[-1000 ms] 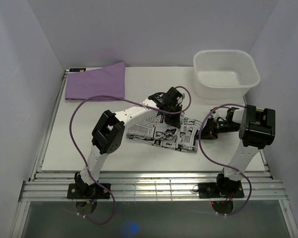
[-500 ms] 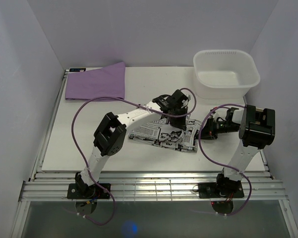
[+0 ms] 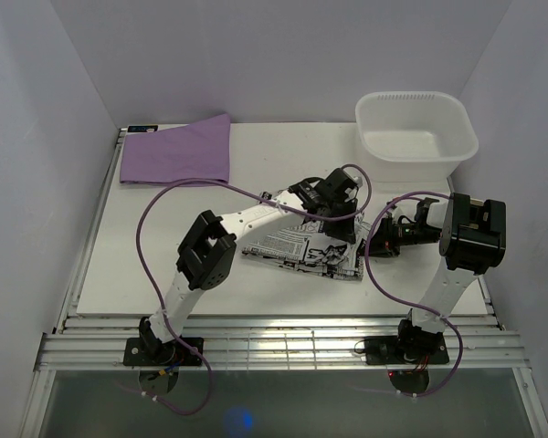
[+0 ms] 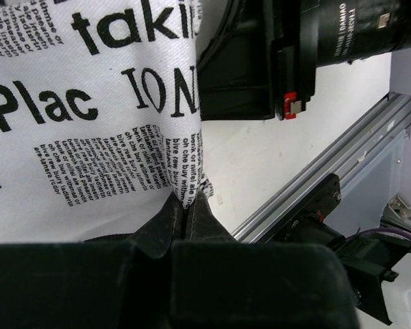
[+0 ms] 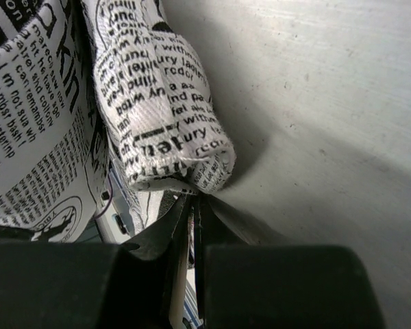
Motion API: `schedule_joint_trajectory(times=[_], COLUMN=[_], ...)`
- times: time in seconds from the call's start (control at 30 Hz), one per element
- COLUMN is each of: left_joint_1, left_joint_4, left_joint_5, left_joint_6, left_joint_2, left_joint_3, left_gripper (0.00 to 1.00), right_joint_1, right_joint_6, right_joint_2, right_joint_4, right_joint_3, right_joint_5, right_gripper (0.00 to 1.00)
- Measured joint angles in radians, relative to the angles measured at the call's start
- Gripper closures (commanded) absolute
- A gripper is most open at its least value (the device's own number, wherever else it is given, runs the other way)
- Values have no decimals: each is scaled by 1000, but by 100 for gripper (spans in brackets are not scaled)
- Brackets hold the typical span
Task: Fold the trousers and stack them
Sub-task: Fold the trousers
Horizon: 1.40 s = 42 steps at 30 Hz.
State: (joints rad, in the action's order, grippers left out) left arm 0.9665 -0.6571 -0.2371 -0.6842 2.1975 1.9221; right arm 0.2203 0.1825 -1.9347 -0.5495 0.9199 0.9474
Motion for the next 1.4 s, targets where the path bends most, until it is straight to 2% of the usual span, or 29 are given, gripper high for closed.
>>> schedule_joint_trajectory(times=[0.5, 0.6, 0.73, 0.83, 0.87, 0.9, 0.97, 1.0, 1.07, 1.1, 1.13, 1.2, 1.27, 1.33, 1.4], left_joint_1=[10, 10, 10, 10, 8, 3, -4, -12, -39, -58, -82, -147, -229, -335, -459], left_joint_4=[29, 40, 47, 58, 69, 80, 86, 92, 84, 83, 82, 75, 84, 100, 138], left_joint_5=[-18, -18, -18, -30, -38, -44, -58, -65, -80, -90, -103, -138, -196, -315, -459], left_joint_6=[-39, -49, -64, -61, -60, -58, -46, -35, -6, 10, 32, 90, 148, 217, 279], left_joint_2=[97, 106, 114, 118, 116, 111, 100, 88, 50, 28, -3, -82, -181, -299, -418], left_joint_3=[72, 84, 84, 79, 68, 53, 18, -12, -74, -102, -134, -196, -257, -330, -408], left_gripper=[94, 83, 74, 49, 44, 35, 26, 17, 11, 10, 7, 6, 6, 7, 13], right_joint_1=[-6, -6, -6, -6, -6, -6, -2, 0, 16, 32, 53, 94, 124, 132, 104], right_joint_6=[0, 0, 0, 3, 7, 14, 41, 60, 109, 139, 167, 235, 288, 329, 352], right_joint_2=[0, 0, 0, 0, 0, 0, 0, 0, 2, 4, 7, 17, 40, 81, 122], right_joint_4=[5, 6, 6, 3, 0, -8, -46, -73, -125, -157, -190, -264, -323, -383, -437], right_joint_3=[0, 0, 0, 0, 2, 5, 27, 44, 91, 121, 155, 235, 314, 393, 459], right_joint_5=[4, 5, 5, 4, 3, 1, -20, -35, -72, -90, -109, -138, -159, -156, -131], right_gripper=[92, 92, 92, 91, 90, 88, 84, 77, 64, 49, 43, 37, 36, 35, 33])
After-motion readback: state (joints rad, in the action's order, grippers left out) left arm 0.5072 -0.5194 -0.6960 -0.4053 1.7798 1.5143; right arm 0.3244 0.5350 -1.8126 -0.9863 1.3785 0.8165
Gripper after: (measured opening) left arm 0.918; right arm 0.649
